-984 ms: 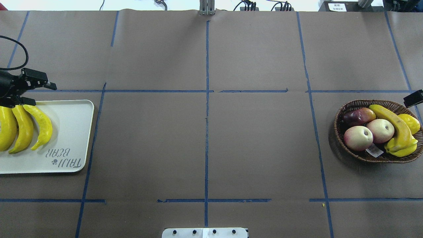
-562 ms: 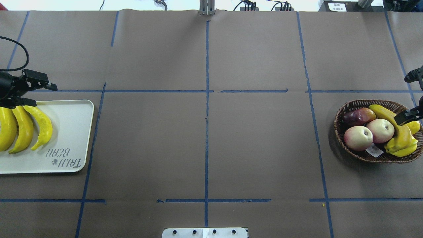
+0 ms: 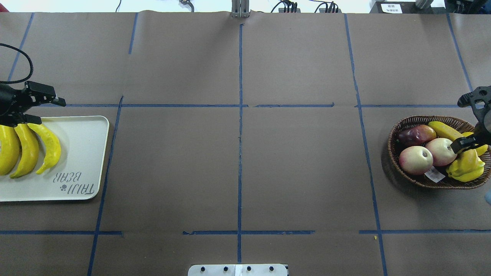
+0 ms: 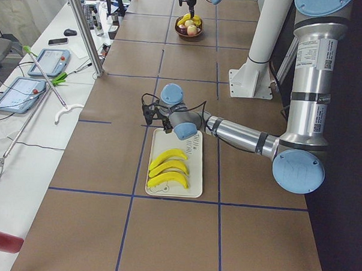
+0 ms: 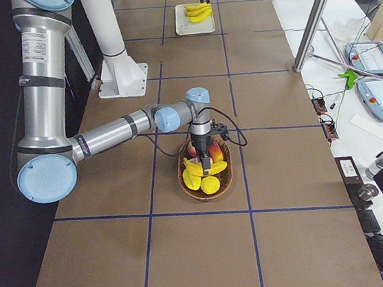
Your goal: Transfer all bananas from basket to plate
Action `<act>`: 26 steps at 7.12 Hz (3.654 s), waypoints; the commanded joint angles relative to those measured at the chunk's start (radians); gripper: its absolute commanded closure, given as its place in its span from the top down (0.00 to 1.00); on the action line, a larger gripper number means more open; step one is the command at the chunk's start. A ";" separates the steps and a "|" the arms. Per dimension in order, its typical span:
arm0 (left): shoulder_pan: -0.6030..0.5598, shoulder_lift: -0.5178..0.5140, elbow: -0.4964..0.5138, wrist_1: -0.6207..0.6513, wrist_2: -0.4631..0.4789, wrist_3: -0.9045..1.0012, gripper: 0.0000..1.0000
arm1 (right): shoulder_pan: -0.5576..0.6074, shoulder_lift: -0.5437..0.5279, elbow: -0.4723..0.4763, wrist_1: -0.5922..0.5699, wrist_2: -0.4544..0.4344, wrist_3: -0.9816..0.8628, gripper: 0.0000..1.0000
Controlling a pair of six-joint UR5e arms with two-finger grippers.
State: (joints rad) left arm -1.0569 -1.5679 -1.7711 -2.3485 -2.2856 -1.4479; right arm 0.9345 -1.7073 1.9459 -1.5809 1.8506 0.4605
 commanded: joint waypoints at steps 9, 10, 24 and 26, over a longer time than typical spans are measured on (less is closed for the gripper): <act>0.009 -0.003 0.009 0.000 0.002 0.000 1.00 | -0.063 0.003 -0.028 -0.004 -0.022 -0.011 0.15; 0.012 -0.003 0.010 0.000 0.002 0.000 1.00 | -0.063 0.009 -0.028 -0.010 -0.021 -0.013 0.03; 0.031 -0.024 -0.030 -0.005 0.006 0.003 1.00 | -0.023 0.184 0.048 -0.013 0.165 0.026 0.77; 0.070 -0.059 -0.033 -0.003 0.026 0.003 1.00 | -0.022 0.202 0.050 -0.011 0.171 0.093 0.99</act>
State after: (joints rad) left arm -1.0141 -1.6045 -1.8011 -2.3527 -2.2748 -1.4452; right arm 0.9075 -1.7079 1.9164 -1.5777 1.8284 0.4616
